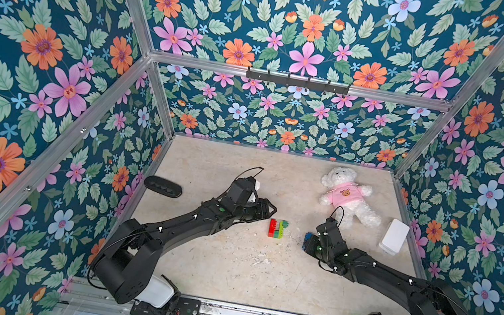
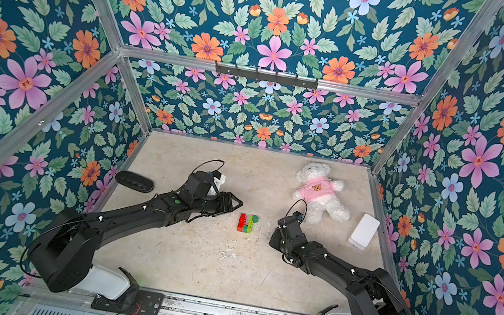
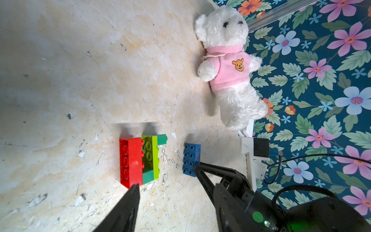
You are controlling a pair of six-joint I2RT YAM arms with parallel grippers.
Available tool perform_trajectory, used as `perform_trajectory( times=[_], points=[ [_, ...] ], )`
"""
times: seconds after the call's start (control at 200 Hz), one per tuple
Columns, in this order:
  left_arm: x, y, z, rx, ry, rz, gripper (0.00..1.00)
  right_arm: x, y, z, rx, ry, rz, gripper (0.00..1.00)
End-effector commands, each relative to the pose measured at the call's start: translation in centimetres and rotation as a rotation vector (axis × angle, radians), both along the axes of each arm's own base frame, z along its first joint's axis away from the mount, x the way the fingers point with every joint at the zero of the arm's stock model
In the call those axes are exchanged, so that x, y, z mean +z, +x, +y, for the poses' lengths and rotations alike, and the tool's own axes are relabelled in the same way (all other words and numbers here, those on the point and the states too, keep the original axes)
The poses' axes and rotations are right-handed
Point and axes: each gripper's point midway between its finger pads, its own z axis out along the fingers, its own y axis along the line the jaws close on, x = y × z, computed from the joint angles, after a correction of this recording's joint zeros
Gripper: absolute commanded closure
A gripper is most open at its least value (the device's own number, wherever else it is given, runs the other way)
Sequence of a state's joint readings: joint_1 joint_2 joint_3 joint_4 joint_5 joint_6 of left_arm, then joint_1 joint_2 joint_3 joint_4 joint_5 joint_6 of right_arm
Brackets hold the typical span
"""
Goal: Assemble the number 5 with lego
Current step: Pick up the lego brick from the center of the board.
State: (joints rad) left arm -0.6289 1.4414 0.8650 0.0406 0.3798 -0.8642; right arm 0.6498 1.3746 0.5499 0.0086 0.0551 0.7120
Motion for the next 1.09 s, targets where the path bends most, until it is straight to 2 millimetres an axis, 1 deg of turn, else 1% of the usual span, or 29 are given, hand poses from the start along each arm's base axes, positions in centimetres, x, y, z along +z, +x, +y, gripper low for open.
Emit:
perform_trajectory(
  times=[0.0,0.11,0.295,0.365,0.435,0.515,0.56,0.575,0.64,0.65,0.67,0.76,0.835,0.905,0.92,0.97,1.05,1.09],
  points=[
    [0.3,0.1,0.1,0.001,0.01,-0.013,0.38,-0.9,-0.3,-1.4,-0.013,-0.091,0.026,0.64],
    [0.3,0.1,0.2,0.002,0.012,-0.015,0.38,-0.9,-0.3,-1.2,-0.008,-0.099,0.022,0.63],
    [0.5,0.1,0.3,0.006,0.013,-0.019,0.38,-0.7,0.0,-1.1,0.002,-0.11,0.015,0.75],
    [0.5,0.1,0.3,0.004,0.015,-0.022,0.38,-0.7,0.0,-0.9,0.014,-0.109,0.017,0.81],
    [0.6,0.1,0.3,0.005,0.017,-0.028,0.38,-0.2,0.0,-0.6,0.021,-0.087,0.004,0.83],
    [1.1,0.3,0.3,0.005,0.004,-0.053,0.37,1.0,0.1,0.3,0.036,-0.02,-0.032,0.84],
    [2.1,0.4,0.0,-0.012,-0.028,-0.092,0.36,2.4,0.3,1.1,0.058,0.043,-0.071,0.84],
    [2.3,0.4,-0.1,-0.016,-0.04,-0.102,0.36,2.6,0.3,1.3,0.064,0.055,-0.076,0.84],
    [3.7,0.7,-0.3,-0.034,-0.113,-0.154,0.34,4.9,0.3,2.6,0.11,0.177,-0.13,0.83],
    [4.1,0.7,-0.3,-0.036,-0.128,-0.165,0.33,5.6,0.4,2.8,0.117,0.21,-0.149,0.83],
    [4.8,0.9,-0.4,-0.041,-0.154,-0.186,0.32,6.2,0.4,3.1,0.128,0.243,-0.16,0.83],
    [6.8,1.1,-0.2,-0.077,-0.275,-0.247,0.29,10.0,0.1,4.1,0.194,0.44,-0.242,0.83],
    [8.1,0.8,-0.5,-0.131,-0.357,-0.289,0.28,13.0,-0.4,4.6,0.25,0.562,-0.298,0.83],
    [8.6,0.2,-1.0,-0.181,-0.412,-0.3,0.26,15.5,-1.1,5.0,0.305,0.65,-0.343,0.83],
    [9.2,0.0,-1.2,-0.201,-0.434,-0.323,0.25,16.0,-1.2,5.1,0.318,0.667,-0.351,0.83],
    [9.4,-0.6,-1.6,-0.243,-0.496,-0.323,0.25,17.4,-2.0,5.5,0.367,0.729,-0.372,0.83],
    [10.4,-1.6,-2.1,-0.305,-0.597,-0.344,0.24,19.4,-3.1,6.0,0.432,0.809,-0.394,0.83],
    [10.7,-2.0,-2.3,-0.328,-0.642,-0.349,0.24,20.0,-3.5,6.1,0.45,0.839,-0.394,0.83]
  ],
)
